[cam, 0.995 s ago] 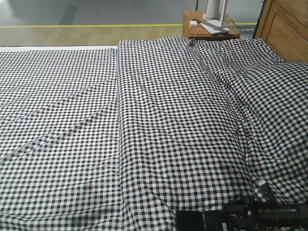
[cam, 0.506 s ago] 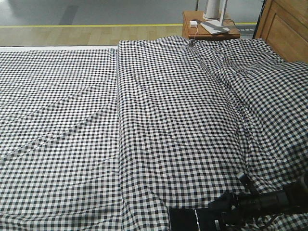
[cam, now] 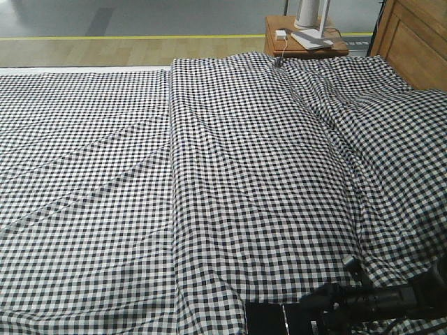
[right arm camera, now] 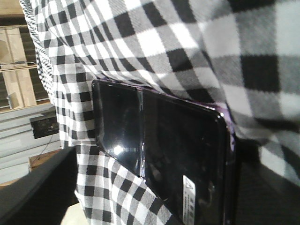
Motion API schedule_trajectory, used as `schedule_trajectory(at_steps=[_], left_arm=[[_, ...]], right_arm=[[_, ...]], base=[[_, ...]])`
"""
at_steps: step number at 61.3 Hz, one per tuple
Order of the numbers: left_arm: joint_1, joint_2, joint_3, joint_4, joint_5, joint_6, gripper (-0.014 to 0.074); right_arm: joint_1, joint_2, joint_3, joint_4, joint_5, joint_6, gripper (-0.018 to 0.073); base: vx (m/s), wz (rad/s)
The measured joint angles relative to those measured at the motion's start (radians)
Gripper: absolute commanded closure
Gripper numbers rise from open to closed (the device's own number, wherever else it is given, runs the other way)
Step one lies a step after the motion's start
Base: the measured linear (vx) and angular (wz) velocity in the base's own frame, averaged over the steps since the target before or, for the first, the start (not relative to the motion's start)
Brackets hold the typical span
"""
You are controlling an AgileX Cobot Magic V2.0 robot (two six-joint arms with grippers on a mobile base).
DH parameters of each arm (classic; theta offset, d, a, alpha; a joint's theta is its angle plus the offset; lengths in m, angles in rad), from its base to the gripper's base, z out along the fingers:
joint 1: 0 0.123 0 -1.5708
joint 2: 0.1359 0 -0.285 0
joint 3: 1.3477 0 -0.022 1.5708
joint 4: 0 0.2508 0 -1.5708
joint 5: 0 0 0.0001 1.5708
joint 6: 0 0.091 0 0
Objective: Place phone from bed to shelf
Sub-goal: 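Close the right gripper on the black phone, then lift the phone with the right gripper up off the bed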
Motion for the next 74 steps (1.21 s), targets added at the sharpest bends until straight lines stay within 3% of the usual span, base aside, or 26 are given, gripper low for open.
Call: schedule_trajectory(at_steps=[7, 15, 33, 74], left_arm=[[0.000, 0.000, 0.000, 0.000, 0.000, 0.000, 0.0596], [0.000, 0.000, 0.000, 0.000, 0.000, 0.000, 0.0596], [0.000, 0.000, 0.000, 0.000, 0.000, 0.000, 0.0596], [0.000, 0.000, 0.000, 0.000, 0.000, 0.000, 0.0596]], right_arm=[[0.000, 0.002, 0.000, 0.000, 0.001, -0.001, 0.0050], [0.000, 0.003, 0.000, -0.001, 0.001, -0.002, 0.0179], [0.000, 0.005, -0.002, -0.012, 0.000, -0.007, 0.0575], [0.000, -0.106, -0.005, -0.093, 0.058, 0.003, 0.0565]], base=[[0.00, 0.00], [0.00, 0.00], [0.00, 0.00], [0.00, 0.00]])
